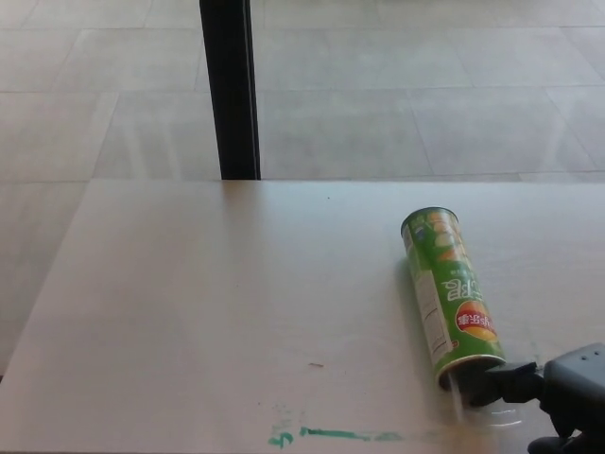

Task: Use the finger on the right hand of the robot to pull out the chips tray kept inside a container in the middle of the desk

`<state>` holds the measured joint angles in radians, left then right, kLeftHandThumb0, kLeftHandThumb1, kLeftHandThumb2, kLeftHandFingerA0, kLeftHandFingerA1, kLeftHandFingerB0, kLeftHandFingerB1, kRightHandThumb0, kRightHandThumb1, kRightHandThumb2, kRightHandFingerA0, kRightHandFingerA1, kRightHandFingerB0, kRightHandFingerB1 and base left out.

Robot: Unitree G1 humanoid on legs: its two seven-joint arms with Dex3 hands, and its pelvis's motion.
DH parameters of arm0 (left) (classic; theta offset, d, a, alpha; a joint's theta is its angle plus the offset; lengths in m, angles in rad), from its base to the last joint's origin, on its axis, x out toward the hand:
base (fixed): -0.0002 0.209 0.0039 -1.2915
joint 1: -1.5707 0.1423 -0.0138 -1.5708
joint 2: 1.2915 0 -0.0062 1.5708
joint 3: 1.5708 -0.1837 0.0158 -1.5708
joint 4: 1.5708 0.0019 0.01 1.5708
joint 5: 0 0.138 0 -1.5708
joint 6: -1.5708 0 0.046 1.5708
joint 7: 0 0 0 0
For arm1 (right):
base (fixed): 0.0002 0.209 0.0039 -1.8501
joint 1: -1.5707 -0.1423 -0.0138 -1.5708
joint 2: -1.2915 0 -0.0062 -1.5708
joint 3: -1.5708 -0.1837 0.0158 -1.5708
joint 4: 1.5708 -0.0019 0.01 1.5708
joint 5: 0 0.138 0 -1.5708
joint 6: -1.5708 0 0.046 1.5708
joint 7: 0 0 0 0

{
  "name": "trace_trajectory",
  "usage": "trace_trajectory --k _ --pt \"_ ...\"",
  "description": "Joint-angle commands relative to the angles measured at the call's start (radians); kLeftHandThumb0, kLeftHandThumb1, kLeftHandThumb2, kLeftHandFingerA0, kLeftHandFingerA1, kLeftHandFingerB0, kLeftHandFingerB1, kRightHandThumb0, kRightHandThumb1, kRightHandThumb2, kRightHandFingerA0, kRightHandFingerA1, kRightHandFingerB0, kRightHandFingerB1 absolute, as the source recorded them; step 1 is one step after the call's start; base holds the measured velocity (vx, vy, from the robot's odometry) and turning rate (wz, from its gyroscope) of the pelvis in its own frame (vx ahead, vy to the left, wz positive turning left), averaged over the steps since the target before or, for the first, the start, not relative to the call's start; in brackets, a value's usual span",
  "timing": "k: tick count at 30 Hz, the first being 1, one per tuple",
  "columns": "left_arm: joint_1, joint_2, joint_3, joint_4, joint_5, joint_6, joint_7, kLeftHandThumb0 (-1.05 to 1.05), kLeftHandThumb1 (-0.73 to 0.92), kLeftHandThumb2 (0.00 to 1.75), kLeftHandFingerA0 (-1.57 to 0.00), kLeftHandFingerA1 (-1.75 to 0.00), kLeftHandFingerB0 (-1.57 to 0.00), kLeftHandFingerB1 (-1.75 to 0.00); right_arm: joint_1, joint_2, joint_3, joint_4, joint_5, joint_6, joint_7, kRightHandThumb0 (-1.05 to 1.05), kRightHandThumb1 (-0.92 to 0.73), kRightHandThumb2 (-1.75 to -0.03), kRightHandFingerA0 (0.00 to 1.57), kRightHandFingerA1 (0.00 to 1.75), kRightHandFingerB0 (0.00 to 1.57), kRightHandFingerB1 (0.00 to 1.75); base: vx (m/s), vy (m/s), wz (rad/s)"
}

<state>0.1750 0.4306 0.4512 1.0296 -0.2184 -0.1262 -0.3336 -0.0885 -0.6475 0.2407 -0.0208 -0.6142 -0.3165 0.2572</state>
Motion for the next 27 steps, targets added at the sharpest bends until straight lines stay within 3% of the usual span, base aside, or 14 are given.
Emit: trace_trajectory --k 1,2,3,4,5,6,8,9,10,20,21,22,23,27 --pt "0.015 0.012 -0.005 -0.024 0.0 -0.014 0.011 -0.67 0.63 1.09 -0.42 -0.78 -0.47 -0.74 -0.031 0.031 0.038 0.008 -0.065 0.021 -0.01 -0.15 -0.57 -0.57 0.86 1.28 0.48 0.46 0.0 0.0 0.0" --pt "0.009 0.011 -0.004 -0.017 -0.001 -0.01 0.016 -0.72 0.78 0.63 -0.4 -0.88 -0.44 -0.73 -0.037 0.036 0.044 0.009 -0.073 0.031 -0.006 -0.15 -0.57 -0.57 0.87 1.29 0.48 0.46 0.0 0.0 0.0" --pt "0.01 0.01 -0.002 -0.019 -0.005 -0.013 0.013 -0.72 0.78 0.63 -0.41 -0.88 -0.44 -0.75 -0.043 0.04 0.052 0.011 -0.094 0.049 -0.008 -0.14 -0.57 -0.57 0.86 1.28 0.49 0.46 0.0 0.0 0.0" --pt "0.014 0.012 -0.011 -0.019 0.006 -0.027 0.012 -0.74 0.59 0.94 -0.45 -0.83 -0.43 -0.74 -0.048 0.038 0.057 0.022 -0.103 0.048 -0.01 -0.14 -0.57 -0.57 0.87 1.3 0.48 0.46 0.0 0.0 0.0" --pt "0.01 0.014 -0.011 -0.014 0.005 -0.027 0.012 -0.73 0.59 0.94 -0.44 -0.82 -0.43 -0.73 -0.054 0.036 0.06 0.031 -0.112 0.051 -0.012 -0.15 -0.57 -0.57 0.89 1.24 0.48 0.46 0.0 0.0 0.0" --pt "0.008 0.013 -0.008 -0.012 0.0 -0.026 0.009 -0.71 0.79 0.64 -0.38 -0.88 -0.44 -0.77 -0.056 0.032 0.06 0.036 -0.113 0.049 -0.013 -0.15 -0.57 -0.57 0.89 1.24 0.49 0.47 0.0 0.0 0.0" --pt "0.005 0.013 -0.005 -0.009 -0.004 -0.014 0.013 -0.72 0.78 0.63 -0.4 -0.89 -0.44 -0.74 -0.051 0.016 0.054 0.039 -0.104 0.055 0.005 -0.16 -0.58 -0.57 0.85 1.23 0.48 0.46 0.0 0.0 0.0" --pt "0.005 0.012 -0.003 -0.011 -0.008 -0.008 0.013 -0.67 0.63 1.08 -0.45 -0.8 -0.46 -0.73 -0.046 0.009 0.05 0.033 -0.106 0.062 0.012 -0.17 -0.58 -0.57 0.84 1.23 0.49 0.46 0.0 0.0 0.0" --pt "0.0 0.016 -0.001 -0.014 -0.009 -0.001 0.018 -0.71 0.78 0.63 -0.4 -0.89 -0.44 -0.74 -0.048 0.0 0.044 0.029 -0.099 0.073 0.035 -0.17 -0.59 -0.58 0.82 1.29 0.47 0.45 0.0 0.0 0.0" --pt "-0.011 0.018 0.007 0.014 -0.014 -0.002 0.016 -0.7 0.77 0.64 -0.39 -0.86 -0.44 -0.77 0.011 -0.061 0.003 -0.014 -0.08 0.083 0.062 -0.16 -0.59 -0.59 0.8 1.39 0.49 0.46 0.0 0.0 0.0" --pt "-0.014 0.02 0.003 0.022 -0.008 -0.011 0.016 -0.66 0.64 1.09 -0.43 -0.78 -0.46 -0.73 0.014 -0.062 0.002 -0.014 -0.08 0.079 0.061 -0.16 -0.59 -0.59 0.78 1.42 0.49 0.46 0.0 0.0 0.0" --pt "-0.012 0.02 0.002 0.023 -0.006 -0.018 0.015 -0.66 0.64 1.09 -0.43 -0.78 -0.46 -0.73 0.02 -0.063 0.0 -0.015 -0.078 0.07 0.053 -0.16 -0.59 -0.59 0.79 1.4 0.5 0.46 0.0 0.0 0.0" --pt "-0.013 0.02 0.003 0.024 -0.007 -0.016 0.016 -0.7 0.78 0.63 -0.4 -0.86 -0.44 -0.74 0.026 -0.063 -0.001 -0.02 -0.079 0.068 0.05 -0.16 -0.59 -0.59 0.79 1.38 0.5 0.46 0.0 0.0 0.0" --pt "-0.012 0.024 0.003 0.033 -0.006 -0.016 0.018 -0.71 0.77 0.64 -0.39 -0.85 -0.45 -0.76 0.057 -0.056 0.002 -0.061 -0.079 0.073 0.06 -0.16 -0.6 -0.59 0.81 1.37 0.49 0.45 0.0 0.0 0.0"
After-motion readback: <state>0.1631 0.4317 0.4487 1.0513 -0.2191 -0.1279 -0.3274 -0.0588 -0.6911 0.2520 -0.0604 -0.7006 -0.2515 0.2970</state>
